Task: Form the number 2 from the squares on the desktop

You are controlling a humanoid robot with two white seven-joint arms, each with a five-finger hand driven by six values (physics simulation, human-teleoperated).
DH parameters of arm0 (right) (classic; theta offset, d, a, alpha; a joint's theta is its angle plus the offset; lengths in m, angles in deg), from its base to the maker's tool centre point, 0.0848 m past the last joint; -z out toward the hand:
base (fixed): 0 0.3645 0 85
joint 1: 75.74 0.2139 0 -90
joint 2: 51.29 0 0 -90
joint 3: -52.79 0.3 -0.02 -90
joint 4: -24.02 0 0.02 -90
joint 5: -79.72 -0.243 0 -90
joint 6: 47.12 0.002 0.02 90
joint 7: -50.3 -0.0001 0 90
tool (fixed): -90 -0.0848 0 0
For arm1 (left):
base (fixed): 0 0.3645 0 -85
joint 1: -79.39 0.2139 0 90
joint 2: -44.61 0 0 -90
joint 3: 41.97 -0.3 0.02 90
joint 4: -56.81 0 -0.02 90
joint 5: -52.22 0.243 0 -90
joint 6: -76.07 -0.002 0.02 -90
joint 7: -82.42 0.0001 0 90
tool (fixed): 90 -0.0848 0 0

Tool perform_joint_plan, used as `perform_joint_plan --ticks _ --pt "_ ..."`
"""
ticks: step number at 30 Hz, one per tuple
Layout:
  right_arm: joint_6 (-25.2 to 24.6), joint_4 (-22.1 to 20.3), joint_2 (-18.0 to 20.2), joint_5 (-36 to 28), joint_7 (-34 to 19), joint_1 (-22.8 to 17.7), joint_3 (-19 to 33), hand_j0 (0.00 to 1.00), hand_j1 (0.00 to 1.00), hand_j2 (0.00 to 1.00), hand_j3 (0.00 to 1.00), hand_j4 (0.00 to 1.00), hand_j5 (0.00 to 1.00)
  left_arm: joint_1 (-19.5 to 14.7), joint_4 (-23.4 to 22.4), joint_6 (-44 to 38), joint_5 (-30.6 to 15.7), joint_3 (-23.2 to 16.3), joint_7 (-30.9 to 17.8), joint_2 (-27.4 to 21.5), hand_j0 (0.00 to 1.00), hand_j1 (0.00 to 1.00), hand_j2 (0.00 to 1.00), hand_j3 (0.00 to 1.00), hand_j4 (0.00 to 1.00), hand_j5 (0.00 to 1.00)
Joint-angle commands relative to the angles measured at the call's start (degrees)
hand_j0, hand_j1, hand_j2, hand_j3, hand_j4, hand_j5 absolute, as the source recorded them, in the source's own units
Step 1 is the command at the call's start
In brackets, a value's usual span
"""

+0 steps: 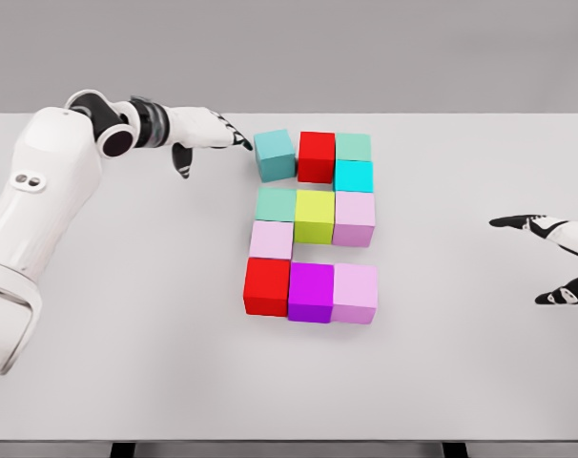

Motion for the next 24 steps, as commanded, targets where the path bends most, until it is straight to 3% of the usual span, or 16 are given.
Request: perform_joint_plan --ticks 1,6,24 --pt "-0.1 0.2 -0.2 -0.4 0.0 0.0 0.1 1.0 1.0 1.0 1.0 1.0 1.0 0.0 -0.1 -0.1 0.0 0.1 0.0 0.3 1.0 1.0 1.0 1.0 1.0 1.0" --pt "-0.1 1.4 -0.2 -0.4 0.0 0.2 0.1 1.0 1.0 1.0 1.0 1.0 1.0 -0.1 -2.1 -0.1 1.5 0.1 0.0 0.6 1.0 1.0 1.0 1.0 1.0 1.0" --pt "-0.1 1.7 -0.3 -0.2 0.0 0.2 0.5 1.0 1.0 1.0 1.0 1.0 1.0 -0.1 -2.2 -1.8 2.8 0.1 0.0 2.1 1.0 1.0 1.0 1.0 1.0 1.0"
